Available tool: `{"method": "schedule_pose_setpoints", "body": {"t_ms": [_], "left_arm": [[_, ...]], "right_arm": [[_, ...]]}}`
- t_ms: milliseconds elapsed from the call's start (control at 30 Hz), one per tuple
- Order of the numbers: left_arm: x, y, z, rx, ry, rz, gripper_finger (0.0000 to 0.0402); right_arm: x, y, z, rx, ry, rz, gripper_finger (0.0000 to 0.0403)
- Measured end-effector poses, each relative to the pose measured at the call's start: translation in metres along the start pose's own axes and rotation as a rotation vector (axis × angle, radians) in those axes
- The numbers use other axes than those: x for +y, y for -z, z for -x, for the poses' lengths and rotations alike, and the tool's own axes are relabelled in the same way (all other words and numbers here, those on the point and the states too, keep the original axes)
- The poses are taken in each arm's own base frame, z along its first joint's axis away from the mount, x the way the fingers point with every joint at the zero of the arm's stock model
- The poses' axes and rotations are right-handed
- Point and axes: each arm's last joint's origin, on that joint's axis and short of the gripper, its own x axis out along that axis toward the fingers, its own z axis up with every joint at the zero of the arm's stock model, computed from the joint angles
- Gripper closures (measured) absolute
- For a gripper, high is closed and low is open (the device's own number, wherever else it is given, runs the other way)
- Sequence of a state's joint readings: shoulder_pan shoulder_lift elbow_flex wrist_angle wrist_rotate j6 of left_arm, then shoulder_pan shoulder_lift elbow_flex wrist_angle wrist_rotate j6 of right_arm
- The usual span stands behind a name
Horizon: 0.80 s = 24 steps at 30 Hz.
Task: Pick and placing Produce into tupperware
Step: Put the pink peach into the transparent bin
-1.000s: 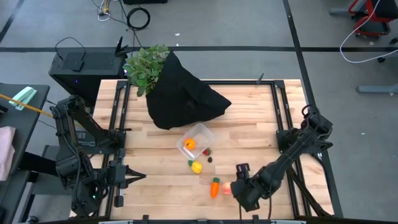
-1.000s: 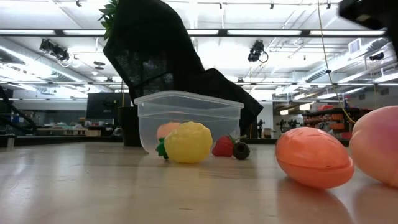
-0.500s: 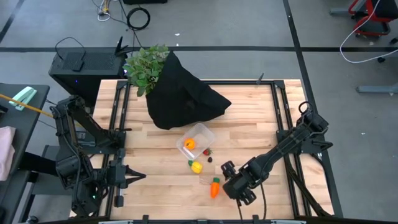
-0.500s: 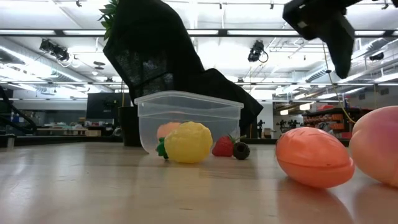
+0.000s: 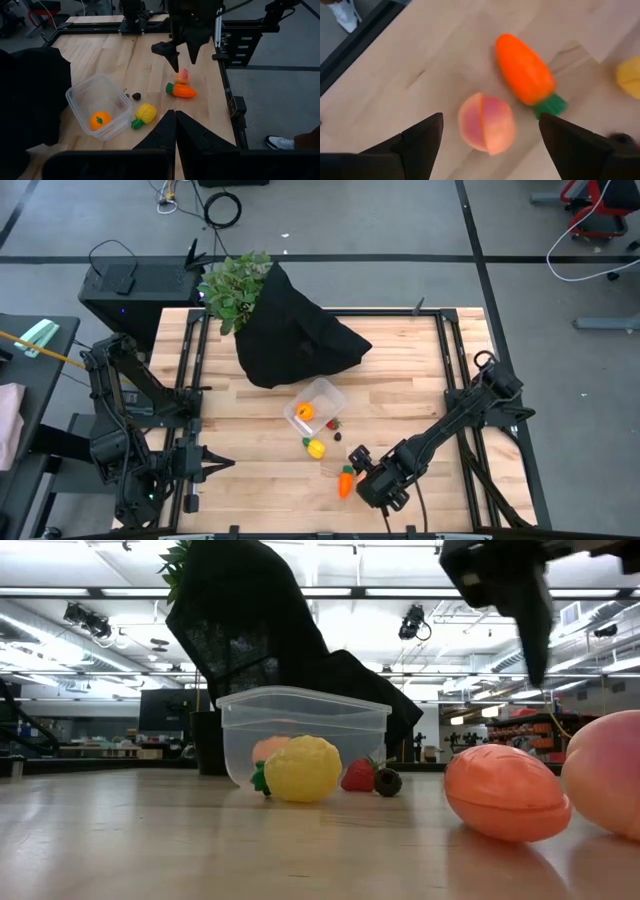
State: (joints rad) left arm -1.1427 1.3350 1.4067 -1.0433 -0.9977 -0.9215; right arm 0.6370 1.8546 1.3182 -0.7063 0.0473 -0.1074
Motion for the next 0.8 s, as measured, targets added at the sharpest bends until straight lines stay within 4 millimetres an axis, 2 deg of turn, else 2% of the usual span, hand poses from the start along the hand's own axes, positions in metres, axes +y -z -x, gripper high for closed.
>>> {"method": "schedule_pose_setpoints", "body": {"t_ms": [433,633,800], "left_arm": [[0.000,0.000,0.000,0.000,0.000,0.010,0.0390],[0.000,0.000,0.000,0.000,0.000,0.010,0.0378],[0.000,0.000,0.000,0.000,0.000,0.010,0.0383]], "right_arm": [[0.002,0.000,-0.034,0.052,-0.006,0.001,0.0069],[0.002,0.001,-0.038,0.061,0.000,-0.005,0.0069],[0.002,0.001,-0.043,0.073,0.000,-0.004,0.0075]]}}
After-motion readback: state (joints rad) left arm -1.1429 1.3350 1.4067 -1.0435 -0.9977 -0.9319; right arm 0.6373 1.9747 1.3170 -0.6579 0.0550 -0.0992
